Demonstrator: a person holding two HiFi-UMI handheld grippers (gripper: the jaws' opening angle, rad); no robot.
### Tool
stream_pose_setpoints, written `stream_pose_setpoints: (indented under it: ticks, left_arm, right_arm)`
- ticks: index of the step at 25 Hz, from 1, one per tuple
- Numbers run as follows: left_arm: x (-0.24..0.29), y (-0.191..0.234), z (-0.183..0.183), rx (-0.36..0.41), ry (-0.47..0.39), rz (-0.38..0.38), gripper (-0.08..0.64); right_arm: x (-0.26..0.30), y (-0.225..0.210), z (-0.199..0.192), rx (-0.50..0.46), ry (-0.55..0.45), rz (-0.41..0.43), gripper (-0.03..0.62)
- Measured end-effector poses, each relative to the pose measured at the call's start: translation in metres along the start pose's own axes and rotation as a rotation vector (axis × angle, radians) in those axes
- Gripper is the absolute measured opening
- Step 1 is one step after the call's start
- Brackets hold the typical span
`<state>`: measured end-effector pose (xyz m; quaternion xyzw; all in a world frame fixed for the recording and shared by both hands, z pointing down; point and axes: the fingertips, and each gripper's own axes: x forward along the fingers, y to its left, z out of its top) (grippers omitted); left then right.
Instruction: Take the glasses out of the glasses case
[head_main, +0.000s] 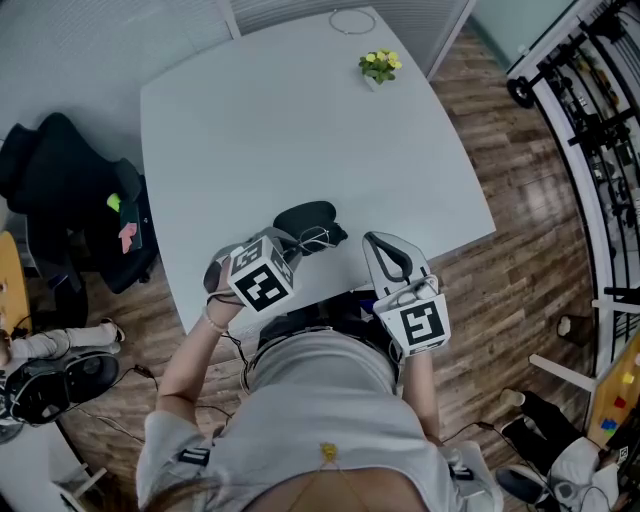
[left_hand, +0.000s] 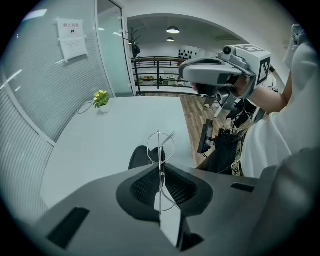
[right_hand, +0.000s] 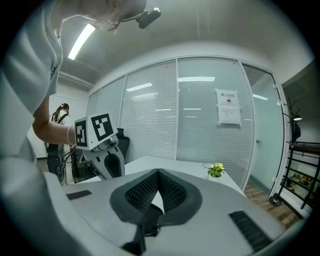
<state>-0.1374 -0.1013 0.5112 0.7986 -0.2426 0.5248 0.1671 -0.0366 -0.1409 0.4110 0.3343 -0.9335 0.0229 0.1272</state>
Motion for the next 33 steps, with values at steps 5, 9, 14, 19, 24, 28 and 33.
stream_pose_setpoints:
  ticks: [5, 9, 14, 19, 24, 28, 33]
  left_arm:
    - [0.0, 0.001, -0.002, -0.011, -0.003, -0.006, 0.054]
    - [0.003, 0.001, -0.003, -0.017, -0.001, -0.011, 0.054]
    - [0.006, 0.001, -0.006, -0.024, 0.006, -0.013, 0.054]
    - [0.01, 0.002, -0.007, -0.031, 0.011, -0.024, 0.054]
    - [0.014, 0.004, -0.009, -0.041, 0.016, -0.033, 0.054]
    - [0.017, 0.006, -0.009, -0.046, 0.019, -0.041, 0.052]
    - [0.021, 0.008, -0.007, -0.043, 0.024, -0.048, 0.054]
  right_arm:
    - [0.001, 0.0, 0.002, -0.013, 0.0, 0.009, 0.017]
    - [0.001, 0.001, 0.001, -0.025, 0.009, 0.01, 0.015]
    - [0.0, 0.001, 0.002, -0.026, 0.007, 0.009, 0.016]
    - [-0.001, 0.0, 0.001, -0.028, 0.013, 0.005, 0.016]
    - [-0.001, -0.001, -0.001, -0.032, 0.022, 0.002, 0.016]
    - [0.0, -0.002, -0.002, -0.031, 0.027, 0.001, 0.016]
    - [0.002, -0.003, -0.002, -0.039, 0.033, 0.013, 0.015]
